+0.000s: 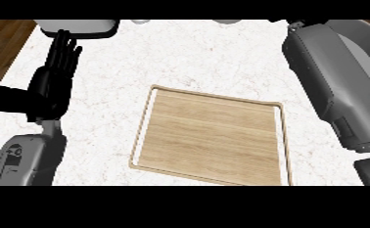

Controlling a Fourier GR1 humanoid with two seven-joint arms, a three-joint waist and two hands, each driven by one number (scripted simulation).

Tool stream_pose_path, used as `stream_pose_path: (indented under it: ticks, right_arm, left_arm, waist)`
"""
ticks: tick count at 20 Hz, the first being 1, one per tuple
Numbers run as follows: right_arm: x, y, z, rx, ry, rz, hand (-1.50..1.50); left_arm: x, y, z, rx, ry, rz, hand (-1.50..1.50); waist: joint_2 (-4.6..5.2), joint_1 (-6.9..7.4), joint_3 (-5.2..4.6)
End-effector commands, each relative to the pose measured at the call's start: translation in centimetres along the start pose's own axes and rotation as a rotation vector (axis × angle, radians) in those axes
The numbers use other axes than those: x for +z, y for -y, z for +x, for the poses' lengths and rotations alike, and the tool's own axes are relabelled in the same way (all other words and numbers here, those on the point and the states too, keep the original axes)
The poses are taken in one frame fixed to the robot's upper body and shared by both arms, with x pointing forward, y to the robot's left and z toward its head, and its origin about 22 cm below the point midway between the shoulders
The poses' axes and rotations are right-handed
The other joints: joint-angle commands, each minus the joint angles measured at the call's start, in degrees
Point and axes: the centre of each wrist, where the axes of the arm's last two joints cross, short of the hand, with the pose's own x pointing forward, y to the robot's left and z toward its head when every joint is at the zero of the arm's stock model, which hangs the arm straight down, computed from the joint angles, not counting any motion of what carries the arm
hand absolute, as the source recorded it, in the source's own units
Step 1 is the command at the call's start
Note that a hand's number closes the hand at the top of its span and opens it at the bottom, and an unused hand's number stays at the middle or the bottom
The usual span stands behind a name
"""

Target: Pick the eggplant from the tray and place it in the pot

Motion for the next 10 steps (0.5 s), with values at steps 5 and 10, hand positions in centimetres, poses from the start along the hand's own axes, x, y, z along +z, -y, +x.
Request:
stream_pose_path:
  ticks: [5,10]
  right_arm:
    - [-3.5,-0.8,-7.4,0.047,-0.125,-0.008,1.5]
    - [-5.1,-0.8,-13.6,0.031,-0.132,-0.018,1.5]
  left_arm:
    - [1.3,-0.6,-0.8,0.012,-0.02,0.007,0.0]
    - [0.7,-1.0,-1.1,0.009,-0.004,0.012,0.0]
  waist:
    - [-0.18,-0.39,0.07]
    - [-0.25,-0.93,0.07]
